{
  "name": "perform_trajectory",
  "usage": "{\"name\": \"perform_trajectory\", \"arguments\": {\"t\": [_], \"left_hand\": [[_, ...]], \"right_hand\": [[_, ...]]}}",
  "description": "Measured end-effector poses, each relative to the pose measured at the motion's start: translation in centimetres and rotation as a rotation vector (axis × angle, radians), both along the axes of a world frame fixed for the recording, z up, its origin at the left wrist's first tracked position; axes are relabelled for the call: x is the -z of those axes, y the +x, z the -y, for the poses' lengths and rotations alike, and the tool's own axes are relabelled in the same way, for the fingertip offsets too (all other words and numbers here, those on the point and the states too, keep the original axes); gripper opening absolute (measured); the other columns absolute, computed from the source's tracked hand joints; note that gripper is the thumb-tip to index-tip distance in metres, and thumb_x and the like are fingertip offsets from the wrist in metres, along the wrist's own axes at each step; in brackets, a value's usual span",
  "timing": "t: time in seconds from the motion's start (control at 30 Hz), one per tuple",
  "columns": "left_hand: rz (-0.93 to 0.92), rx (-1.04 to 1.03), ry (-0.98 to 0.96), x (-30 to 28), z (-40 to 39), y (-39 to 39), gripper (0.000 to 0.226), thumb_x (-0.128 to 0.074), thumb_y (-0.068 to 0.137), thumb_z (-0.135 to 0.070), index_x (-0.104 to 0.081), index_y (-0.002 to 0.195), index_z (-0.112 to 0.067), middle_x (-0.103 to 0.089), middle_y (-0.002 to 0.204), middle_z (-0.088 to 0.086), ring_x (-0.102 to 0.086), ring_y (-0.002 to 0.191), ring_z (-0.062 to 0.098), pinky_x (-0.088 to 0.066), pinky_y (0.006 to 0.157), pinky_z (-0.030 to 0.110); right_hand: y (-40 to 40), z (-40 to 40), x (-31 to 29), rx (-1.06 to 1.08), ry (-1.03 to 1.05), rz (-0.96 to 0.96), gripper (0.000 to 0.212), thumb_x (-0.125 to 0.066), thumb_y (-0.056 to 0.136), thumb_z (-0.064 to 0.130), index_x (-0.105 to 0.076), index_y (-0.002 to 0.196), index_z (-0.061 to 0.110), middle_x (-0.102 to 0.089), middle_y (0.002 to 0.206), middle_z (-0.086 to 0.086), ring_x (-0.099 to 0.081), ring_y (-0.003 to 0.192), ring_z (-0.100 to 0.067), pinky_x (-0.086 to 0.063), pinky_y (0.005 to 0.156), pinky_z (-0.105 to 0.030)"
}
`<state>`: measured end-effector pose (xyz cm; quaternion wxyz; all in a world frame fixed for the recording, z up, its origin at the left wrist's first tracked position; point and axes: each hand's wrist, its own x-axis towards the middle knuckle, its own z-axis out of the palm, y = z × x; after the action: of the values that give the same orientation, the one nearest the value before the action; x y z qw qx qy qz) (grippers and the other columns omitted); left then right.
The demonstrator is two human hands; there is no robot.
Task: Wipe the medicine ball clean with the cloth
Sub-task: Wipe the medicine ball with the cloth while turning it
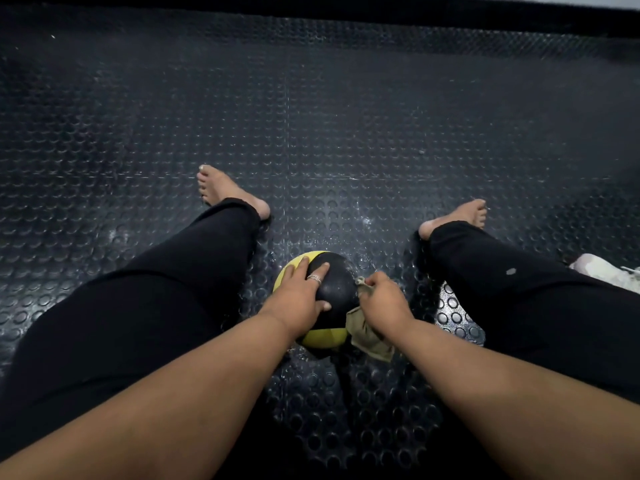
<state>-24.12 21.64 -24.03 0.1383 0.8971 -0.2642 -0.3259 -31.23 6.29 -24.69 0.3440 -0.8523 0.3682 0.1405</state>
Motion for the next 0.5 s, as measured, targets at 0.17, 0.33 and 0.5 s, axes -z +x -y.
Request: {"name": "perform_trajectory", "arguments": {"t": [0.17, 0.33, 0.5], "left_hand": [[-0.021, -0.013, 0.006, -0.3, 0.6, 1.9, 0.073, -0.054, 0.098, -0.038, -0.011, 0.156, -0.030, -0.002, 0.163, 0.006, -0.004, 0.148, 0.031, -0.015, 0.121, 0.045], [-0.090, 0.102, 0.134, -1.4, 1.3, 2.0, 0.100, -0.067, 0.085, -0.052, 0.000, 0.156, -0.030, 0.006, 0.163, 0.009, -0.003, 0.148, 0.038, -0.018, 0.120, 0.049], [-0.099, 0.171, 0.164, -1.5, 2.0, 1.0, 0.107, -0.072, 0.083, -0.047, 0.004, 0.155, -0.032, 0.014, 0.163, 0.009, 0.003, 0.149, 0.037, -0.021, 0.117, 0.057]], "right_hand": [[-0.3, 0.5, -2.3, -0.025, -0.062, 0.041, 0.022, -0.055, 0.089, 0.017, -0.055, 0.111, 0.014, -0.057, 0.115, -0.012, -0.055, 0.102, -0.024, -0.039, 0.080, -0.024], [-3.1, -0.1, -5.0, -0.066, -0.136, 0.010, 0.022, -0.059, 0.087, 0.017, -0.057, 0.109, 0.014, -0.058, 0.112, -0.009, -0.056, 0.097, -0.021, -0.035, 0.075, -0.019], [-4.4, -1.6, -5.9, -0.177, -0.123, 0.005, 0.012, -0.058, 0.087, 0.015, -0.050, 0.092, 0.023, -0.062, 0.101, -0.005, -0.058, 0.089, -0.018, -0.038, 0.070, -0.021]]}}
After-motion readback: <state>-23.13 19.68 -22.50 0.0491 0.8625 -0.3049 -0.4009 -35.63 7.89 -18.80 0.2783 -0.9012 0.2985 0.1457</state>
